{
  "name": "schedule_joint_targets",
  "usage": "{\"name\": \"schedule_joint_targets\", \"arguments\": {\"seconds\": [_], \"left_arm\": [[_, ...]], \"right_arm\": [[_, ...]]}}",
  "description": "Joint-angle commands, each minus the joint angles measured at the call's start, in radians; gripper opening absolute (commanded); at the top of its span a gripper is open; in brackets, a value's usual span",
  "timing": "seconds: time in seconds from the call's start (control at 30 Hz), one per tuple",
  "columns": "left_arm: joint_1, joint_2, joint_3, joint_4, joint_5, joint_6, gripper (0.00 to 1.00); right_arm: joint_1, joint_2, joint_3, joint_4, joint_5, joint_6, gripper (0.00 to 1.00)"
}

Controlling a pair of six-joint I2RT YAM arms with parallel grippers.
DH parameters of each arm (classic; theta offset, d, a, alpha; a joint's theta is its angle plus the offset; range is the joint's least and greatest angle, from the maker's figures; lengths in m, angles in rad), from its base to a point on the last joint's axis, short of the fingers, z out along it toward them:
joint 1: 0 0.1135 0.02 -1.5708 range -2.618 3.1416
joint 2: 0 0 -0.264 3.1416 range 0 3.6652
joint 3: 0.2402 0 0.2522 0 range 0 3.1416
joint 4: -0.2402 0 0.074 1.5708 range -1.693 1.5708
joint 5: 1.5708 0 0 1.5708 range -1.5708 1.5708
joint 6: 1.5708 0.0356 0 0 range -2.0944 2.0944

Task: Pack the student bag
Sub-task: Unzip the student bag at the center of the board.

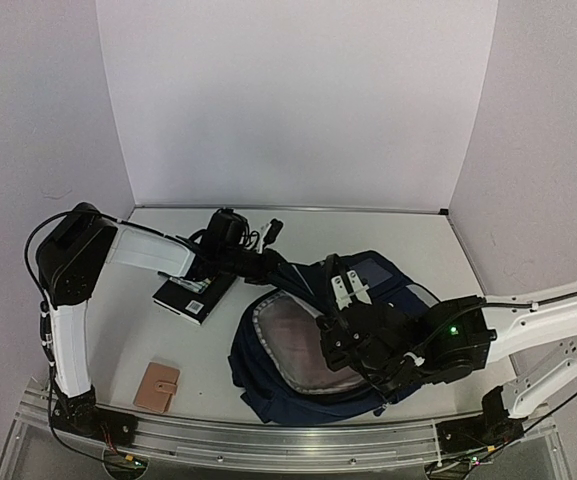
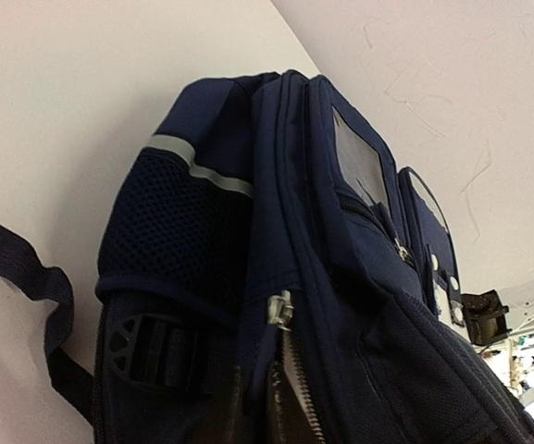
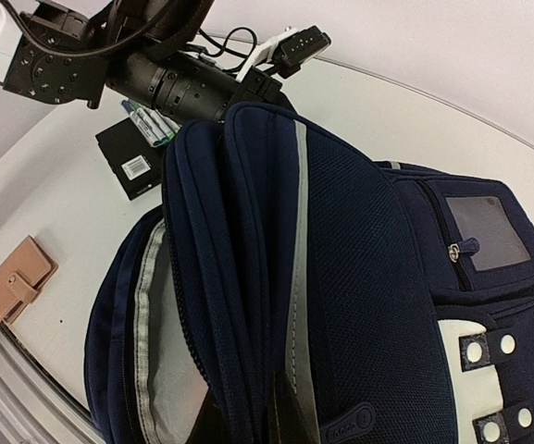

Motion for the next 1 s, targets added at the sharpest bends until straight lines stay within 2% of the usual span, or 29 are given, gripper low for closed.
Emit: {"name": "schedule_joint_targets", "arguments": {"seconds": [0.0,0.07,0.13,0.23,0.33,0.5,0.7,0.83,0.97], "left_arm": [[0.035,-0.032,0.033,0.001,-0.102,-0.013,0.33],[0.048,-0.086,0.004,-0.041,-0.145,-0.016,0.51],[0.070,-0.157,-0.035,-0.101,-0.183,-0.006,0.62],[0.120,-0.283,-0.106,-0.211,-0.231,0.015,0.74],[0.199,-0.390,-0.152,-0.357,-0.257,0.051,0.81],[0.424,-0.473,-0.207,-0.504,-0.173,0.084,0.84],[0.672,-0.428,-0.275,-0.423,0.064,0.051,0.85],[0.734,-0.371,-0.281,-0.371,0.129,0.047,0.84],[0.763,-0.317,-0.270,-0.365,0.134,0.067,0.84]], "right_arm": [[0.019,-0.065,0.015,0.112,0.053,0.043,0.00],[0.018,-0.065,0.019,0.094,0.088,0.064,0.00],[0.013,-0.061,0.026,0.070,0.120,0.084,0.00],[-0.020,-0.051,0.036,0.049,0.121,0.103,0.00],[-0.069,-0.040,0.045,0.038,0.088,0.104,0.00],[-0.166,-0.027,0.049,0.033,0.031,0.090,0.00],[-0.203,-0.025,0.059,0.033,0.005,0.070,0.00],[-0.206,-0.033,0.059,0.033,-0.009,0.074,0.00],[-0.206,-0.044,0.055,0.033,-0.016,0.085,0.00]]}}
